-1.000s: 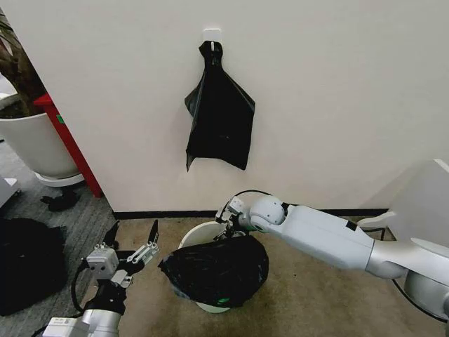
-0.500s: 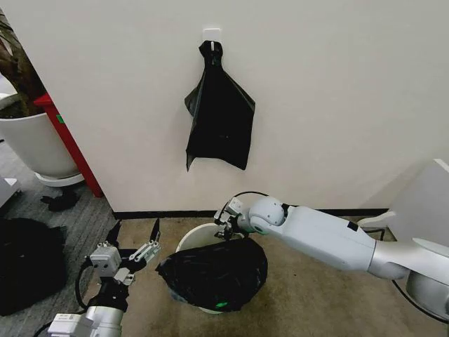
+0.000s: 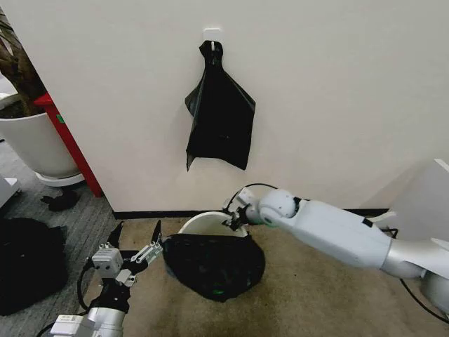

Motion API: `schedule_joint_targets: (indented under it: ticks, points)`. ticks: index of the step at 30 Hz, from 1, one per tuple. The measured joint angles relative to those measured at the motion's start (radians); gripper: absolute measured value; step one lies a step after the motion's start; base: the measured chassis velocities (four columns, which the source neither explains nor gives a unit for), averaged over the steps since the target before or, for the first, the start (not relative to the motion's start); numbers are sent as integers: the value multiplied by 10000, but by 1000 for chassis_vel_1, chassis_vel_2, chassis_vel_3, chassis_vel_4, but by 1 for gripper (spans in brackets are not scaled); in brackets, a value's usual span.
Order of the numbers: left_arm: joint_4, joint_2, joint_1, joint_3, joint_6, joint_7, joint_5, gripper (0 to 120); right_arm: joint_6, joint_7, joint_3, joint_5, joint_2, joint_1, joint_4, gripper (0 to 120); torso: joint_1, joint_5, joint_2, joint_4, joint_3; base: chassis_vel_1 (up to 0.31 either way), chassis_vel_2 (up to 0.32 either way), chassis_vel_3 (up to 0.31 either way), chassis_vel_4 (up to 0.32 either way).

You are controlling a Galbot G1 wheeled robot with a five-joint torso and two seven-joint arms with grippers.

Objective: Place the garbage bag over the trash bin.

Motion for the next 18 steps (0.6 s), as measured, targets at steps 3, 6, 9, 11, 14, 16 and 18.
schedule_joint_targets:
  ticks: [3,6,9,11,14,16,18]
  points:
    - [2,5,-6,7,0,4,10,100,0,539,282,435,-383,-242,296,0,0,0,0,-1,0,0,0,0,0]
    - [81,12,-43,35,0,15,30,100,-1,2624,917,2143,-851,-889,1028,0,0,1,0,-5,-1,0,0,0,0]
    - [176,45,-94,64,0,25,46,100,5,5790,1823,4845,-986,-1700,1819,0,0,1,0,-2,-1,0,0,0,0]
    - [189,57,-104,67,0,27,46,100,8,6474,2073,5409,-970,-1903,1993,0,0,1,0,0,-1,0,0,0,0]
    - [243,134,-169,76,4,31,39,100,30,8865,3007,7181,-842,-2618,2570,0,0,2,0,0,-1,0,0,0,0]
    - [271,176,-208,80,17,32,23,100,55,9889,3397,7893,-773,-2925,2829,0,0,1,0,-1,-1,0,0,0,0]
    - [297,217,-251,83,30,32,-3,100,214,10893,3783,8704,-701,-3251,3163,0,0,1,0,-2,-1,0,0,0,0]
